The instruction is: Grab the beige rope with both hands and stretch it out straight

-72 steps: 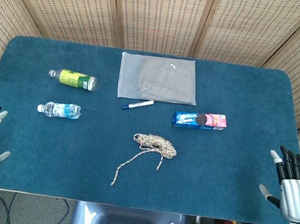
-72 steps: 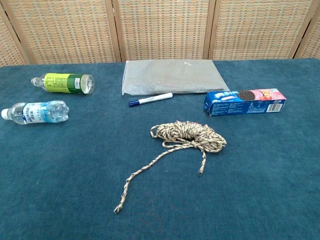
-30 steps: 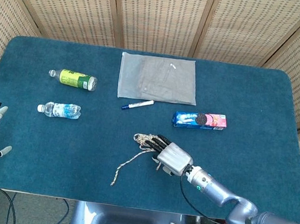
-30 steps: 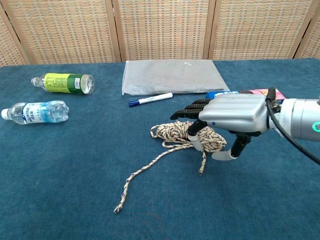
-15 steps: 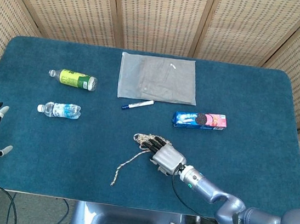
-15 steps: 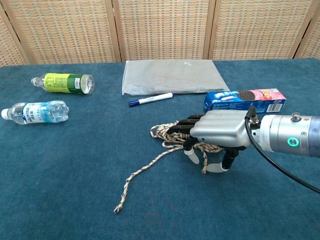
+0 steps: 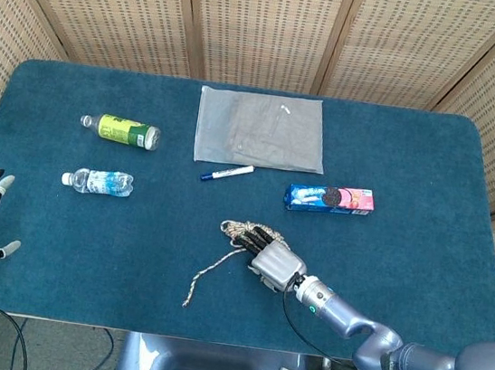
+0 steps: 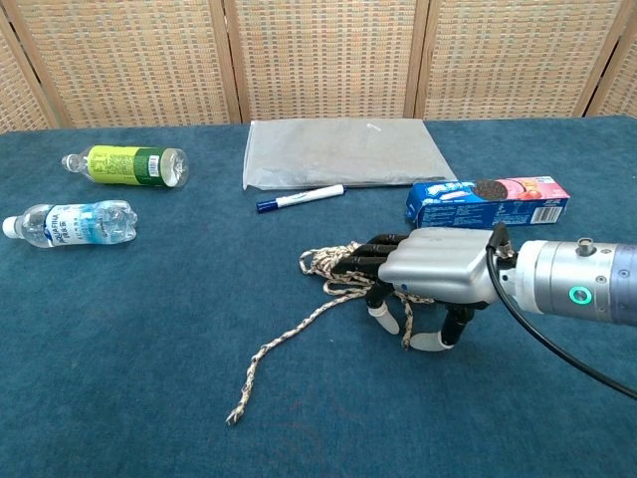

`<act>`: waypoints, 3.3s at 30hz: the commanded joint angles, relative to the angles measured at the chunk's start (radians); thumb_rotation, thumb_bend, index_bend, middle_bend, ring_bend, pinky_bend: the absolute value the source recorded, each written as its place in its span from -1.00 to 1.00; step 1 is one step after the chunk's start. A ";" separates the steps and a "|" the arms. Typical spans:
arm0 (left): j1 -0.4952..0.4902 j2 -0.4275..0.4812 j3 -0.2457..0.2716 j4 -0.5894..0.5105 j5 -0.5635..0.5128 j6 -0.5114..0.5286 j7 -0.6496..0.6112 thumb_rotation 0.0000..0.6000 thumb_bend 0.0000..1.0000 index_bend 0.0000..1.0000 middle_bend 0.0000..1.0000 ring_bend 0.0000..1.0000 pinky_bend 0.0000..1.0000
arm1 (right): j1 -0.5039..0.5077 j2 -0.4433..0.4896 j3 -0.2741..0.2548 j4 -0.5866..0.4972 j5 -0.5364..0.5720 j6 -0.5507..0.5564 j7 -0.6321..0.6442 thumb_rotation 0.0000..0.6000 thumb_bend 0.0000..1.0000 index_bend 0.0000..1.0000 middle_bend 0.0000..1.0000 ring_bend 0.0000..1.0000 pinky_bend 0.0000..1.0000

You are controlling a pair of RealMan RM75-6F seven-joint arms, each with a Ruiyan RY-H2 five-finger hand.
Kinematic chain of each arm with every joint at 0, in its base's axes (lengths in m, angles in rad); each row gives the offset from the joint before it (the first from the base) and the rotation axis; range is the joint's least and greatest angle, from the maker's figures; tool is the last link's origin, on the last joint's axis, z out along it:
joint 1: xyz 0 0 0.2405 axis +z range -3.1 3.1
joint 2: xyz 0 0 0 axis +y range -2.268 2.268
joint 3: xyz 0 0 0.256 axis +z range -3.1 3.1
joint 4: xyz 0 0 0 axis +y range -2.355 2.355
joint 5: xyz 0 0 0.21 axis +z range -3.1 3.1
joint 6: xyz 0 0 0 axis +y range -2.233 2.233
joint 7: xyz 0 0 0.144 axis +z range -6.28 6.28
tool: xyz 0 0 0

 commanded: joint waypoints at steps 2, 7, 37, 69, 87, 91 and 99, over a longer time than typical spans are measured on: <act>0.000 0.000 0.000 0.000 0.000 0.000 -0.001 1.00 -1.00 -1.00 -1.00 -1.00 -1.00 | 0.002 -0.007 -0.009 0.011 0.000 0.005 0.006 1.00 -0.32 0.03 -1.00 -1.00 -1.00; 0.001 0.001 0.001 -0.002 0.001 0.002 -0.003 1.00 -1.00 -1.00 -1.00 -1.00 -1.00 | 0.002 -0.026 -0.025 0.036 -0.011 0.024 0.026 1.00 -0.31 0.06 -1.00 -1.00 -1.00; -0.236 -0.053 0.038 0.184 0.337 -0.095 -0.025 1.00 -0.73 -0.63 -1.00 -1.00 -1.00 | 0.000 -0.011 -0.109 0.194 -0.194 0.292 0.183 1.00 -0.13 0.33 -1.00 -1.00 -1.00; -0.639 -0.378 0.170 0.549 0.605 -0.175 -0.303 1.00 -0.41 -0.05 -1.00 -1.00 -1.00 | -0.007 -0.009 -0.101 0.248 -0.108 0.237 0.311 1.00 -0.13 0.33 -1.00 -1.00 -1.00; -0.721 -0.594 0.270 0.788 0.646 -0.111 -0.412 1.00 -0.36 0.00 -1.00 -1.00 -1.00 | -0.003 -0.044 -0.115 0.351 -0.119 0.253 0.402 1.00 -0.13 0.33 -1.00 -1.00 -1.00; -0.724 -0.598 0.285 0.799 0.635 -0.109 -0.415 1.00 -0.35 0.00 -1.00 -1.00 -1.00 | -0.001 -0.052 -0.120 0.367 -0.124 0.252 0.409 1.00 -0.13 0.33 -1.00 -1.00 -1.00; -0.729 -0.604 0.306 0.836 0.610 -0.120 -0.421 1.00 -0.31 0.00 -1.00 -1.00 -1.00 | -0.002 -0.054 -0.133 0.378 -0.131 0.253 0.418 1.00 -0.13 0.33 -1.00 -1.00 -1.00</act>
